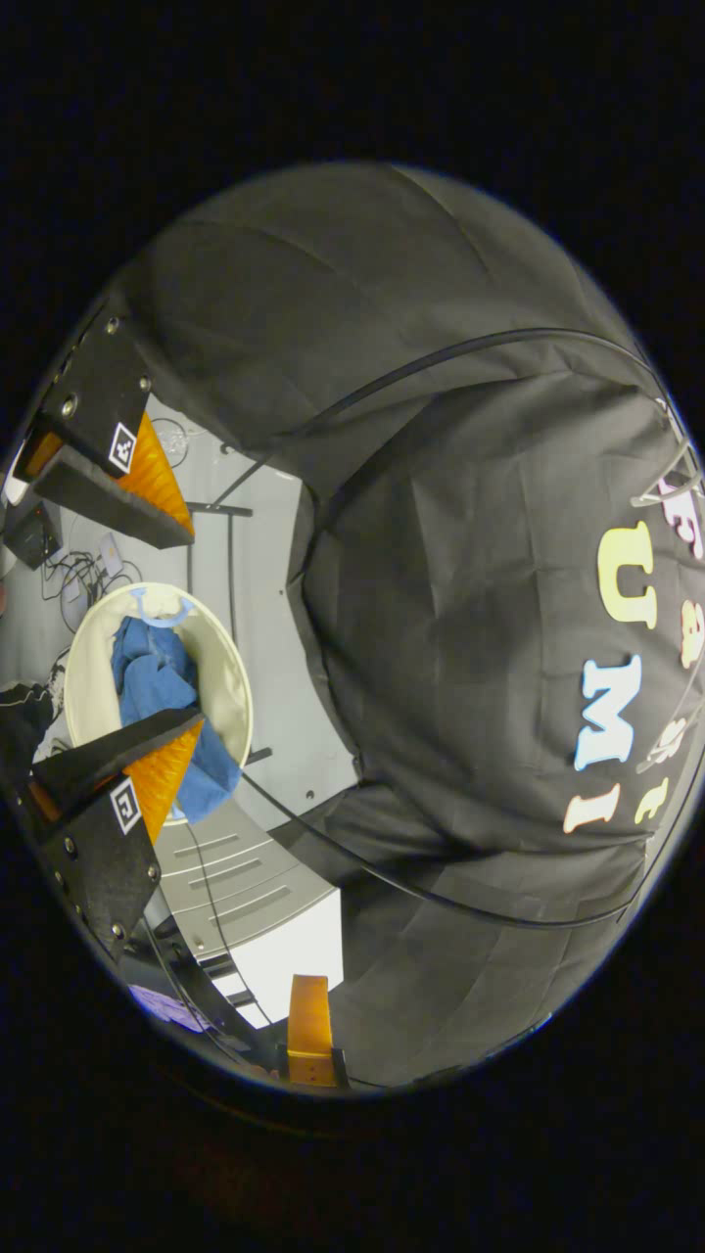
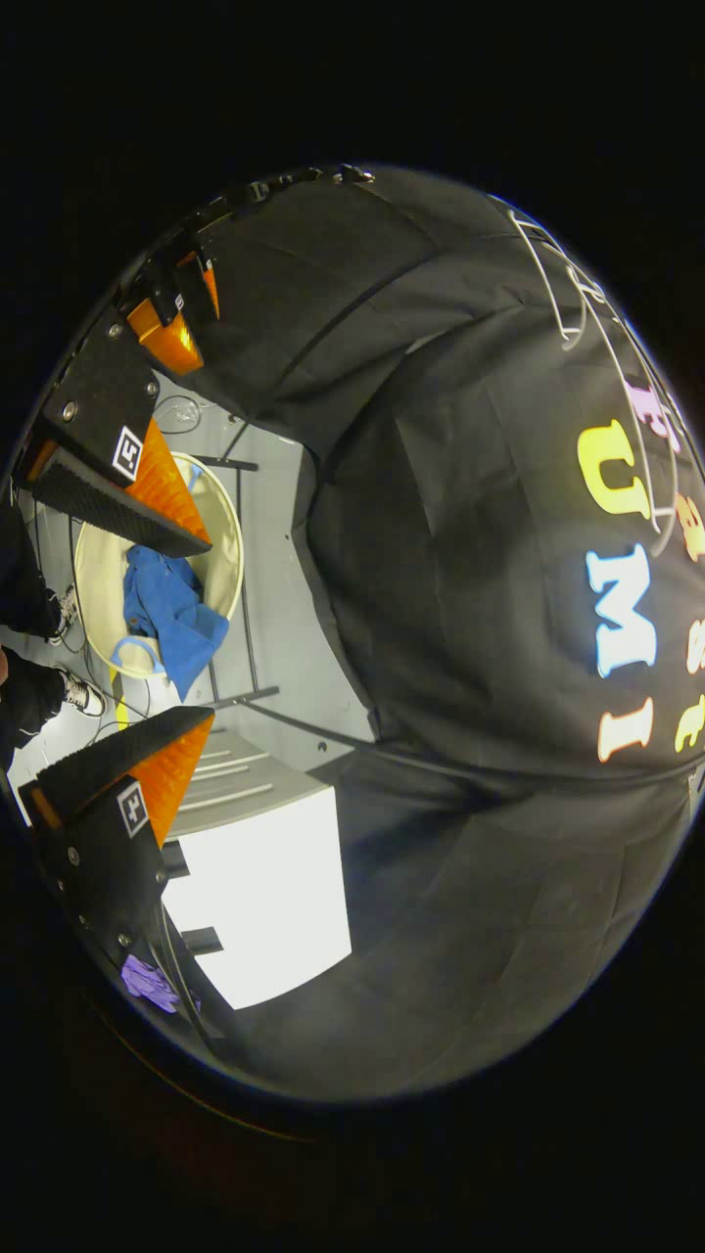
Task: Grasp the clothes on the hanger with both hands and then place them into the laundry hamper below.
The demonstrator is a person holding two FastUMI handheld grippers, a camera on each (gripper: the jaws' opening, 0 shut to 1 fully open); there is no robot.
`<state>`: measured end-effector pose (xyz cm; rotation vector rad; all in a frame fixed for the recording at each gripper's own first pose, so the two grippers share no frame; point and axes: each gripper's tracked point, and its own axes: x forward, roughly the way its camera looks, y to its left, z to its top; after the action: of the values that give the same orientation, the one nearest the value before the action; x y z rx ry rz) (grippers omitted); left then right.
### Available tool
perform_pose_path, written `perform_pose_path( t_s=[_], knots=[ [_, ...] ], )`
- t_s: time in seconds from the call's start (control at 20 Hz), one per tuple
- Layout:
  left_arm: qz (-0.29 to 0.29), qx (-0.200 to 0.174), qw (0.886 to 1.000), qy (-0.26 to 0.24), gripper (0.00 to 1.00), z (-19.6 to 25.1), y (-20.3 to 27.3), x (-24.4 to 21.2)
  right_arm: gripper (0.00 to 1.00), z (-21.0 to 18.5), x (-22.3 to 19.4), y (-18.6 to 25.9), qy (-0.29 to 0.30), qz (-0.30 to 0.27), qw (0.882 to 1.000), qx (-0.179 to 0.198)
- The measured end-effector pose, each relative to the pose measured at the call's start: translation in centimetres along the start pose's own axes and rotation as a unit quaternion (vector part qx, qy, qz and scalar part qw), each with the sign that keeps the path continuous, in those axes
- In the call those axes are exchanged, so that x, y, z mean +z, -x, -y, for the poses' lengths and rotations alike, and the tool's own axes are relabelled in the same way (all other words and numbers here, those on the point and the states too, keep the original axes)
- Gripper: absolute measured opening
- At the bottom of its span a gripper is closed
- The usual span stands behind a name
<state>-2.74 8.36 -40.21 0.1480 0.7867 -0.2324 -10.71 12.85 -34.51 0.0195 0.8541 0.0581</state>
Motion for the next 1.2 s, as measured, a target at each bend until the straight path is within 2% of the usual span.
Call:
perform_pose_path(
  t_s=[0.25,0.55,0.7,0.75,0.8,0.85,0.95,1.05,1.15,1.2],
  knots=[
    [0.078,0.008,0.996,-0.036,0.95,0.9,2.8,6.8,0.95,3.8,3.2,3.7,-0.027,0.049,0.998,-0.030],
    [0.193,0.032,0.980,-0.041,0.96,3.3,11.1,17.0,0.95,6.0,8.9,8.3,-0.025,0.160,0.986,-0.025],
    [0.242,0.027,0.970,-0.024,0.96,6.2,15.3,21.1,0.95,7.7,12.7,12.5,-0.016,0.239,0.971,-0.024],
    [0.255,0.031,0.966,-0.017,0.96,6.7,16.8,22.4,0.92,8.4,14.3,14.0,-0.016,0.265,0.964,-0.022],
    [0.268,0.038,0.963,-0.010,0.96,6.9,18.7,23.7,0.95,9.4,15.4,15.4,-0.015,0.289,0.957,-0.019],
    [0.284,0.042,0.958,-0.001,0.96,7.5,20.5,25.0,0.92,10.3,16.5,16.8,-0.013,0.309,0.951,-0.019],
    [0.307,0.045,0.950,0.012,0.96,9.2,24.2,26.9,0.92,12.2,17.9,18.6,-0.005,0.334,0.942,-0.014],
    [0.328,0.042,0.944,0.017,0.96,11.0,27.2,28.1,0.92,13.2,19.9,20.4,0.004,0.359,0.933,-0.001],
    [0.346,0.043,0.937,0.024,0.95,12.1,30.0,29.4,0.94,14.0,22.2,22.6,0.004,0.393,0.919,0.026],
    [0.353,0.047,0.934,0.029,0.95,12.6,31.6,29.7,0.92,14.4,23.1,23.3,0.010,0.404,0.914,0.038]
  ],
)
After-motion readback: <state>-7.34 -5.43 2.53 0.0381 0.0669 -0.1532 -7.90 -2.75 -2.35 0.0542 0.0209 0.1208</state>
